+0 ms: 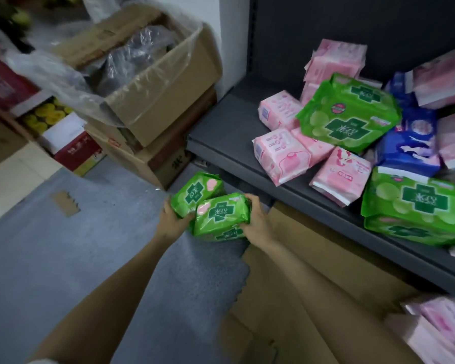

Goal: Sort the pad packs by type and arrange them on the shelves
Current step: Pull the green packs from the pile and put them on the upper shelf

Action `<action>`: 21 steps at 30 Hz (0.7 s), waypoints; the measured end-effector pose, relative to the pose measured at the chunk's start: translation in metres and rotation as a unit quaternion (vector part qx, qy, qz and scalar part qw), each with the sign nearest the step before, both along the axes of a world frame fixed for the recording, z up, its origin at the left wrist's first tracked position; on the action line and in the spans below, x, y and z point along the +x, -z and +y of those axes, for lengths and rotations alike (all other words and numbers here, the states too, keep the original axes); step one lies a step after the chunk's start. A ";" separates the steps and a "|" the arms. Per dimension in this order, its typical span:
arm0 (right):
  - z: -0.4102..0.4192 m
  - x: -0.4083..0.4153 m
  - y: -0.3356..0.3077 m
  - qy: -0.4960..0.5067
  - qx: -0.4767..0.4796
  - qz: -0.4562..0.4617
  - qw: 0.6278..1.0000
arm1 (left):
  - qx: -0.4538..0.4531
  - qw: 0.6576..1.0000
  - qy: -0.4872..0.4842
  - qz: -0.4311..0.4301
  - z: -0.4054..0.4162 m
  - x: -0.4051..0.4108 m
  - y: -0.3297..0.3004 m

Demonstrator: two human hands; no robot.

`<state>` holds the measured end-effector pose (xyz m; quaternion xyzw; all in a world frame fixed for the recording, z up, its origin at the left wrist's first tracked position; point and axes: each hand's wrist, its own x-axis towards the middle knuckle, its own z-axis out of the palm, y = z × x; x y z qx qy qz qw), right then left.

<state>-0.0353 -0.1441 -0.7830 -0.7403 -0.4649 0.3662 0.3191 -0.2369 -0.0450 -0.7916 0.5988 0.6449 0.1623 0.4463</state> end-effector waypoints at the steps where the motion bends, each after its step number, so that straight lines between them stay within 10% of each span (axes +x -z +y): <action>1: 0.006 -0.004 0.010 -0.018 -0.038 -0.076 0.996 | 0.001 1.000 -0.008 0.005 -0.002 -0.001 0.001; 4: 0.018 -0.004 0.021 -0.045 -0.124 -0.316 0.940 | 0.038 0.992 0.041 0.110 -0.003 -0.003 0.003; 8: 0.021 0.004 0.008 -0.111 -0.098 -0.164 0.975 | 0.126 0.968 0.107 0.191 -0.008 0.012 -0.011; 17: -0.072 0.112 -0.119 -0.099 0.167 -0.291 0.937 | 0.357 0.906 0.225 -0.019 -0.027 0.127 -0.104; 21: -0.096 0.191 -0.140 -0.075 0.032 -0.432 0.898 | 0.207 0.941 0.225 -0.144 -0.004 0.200 -0.126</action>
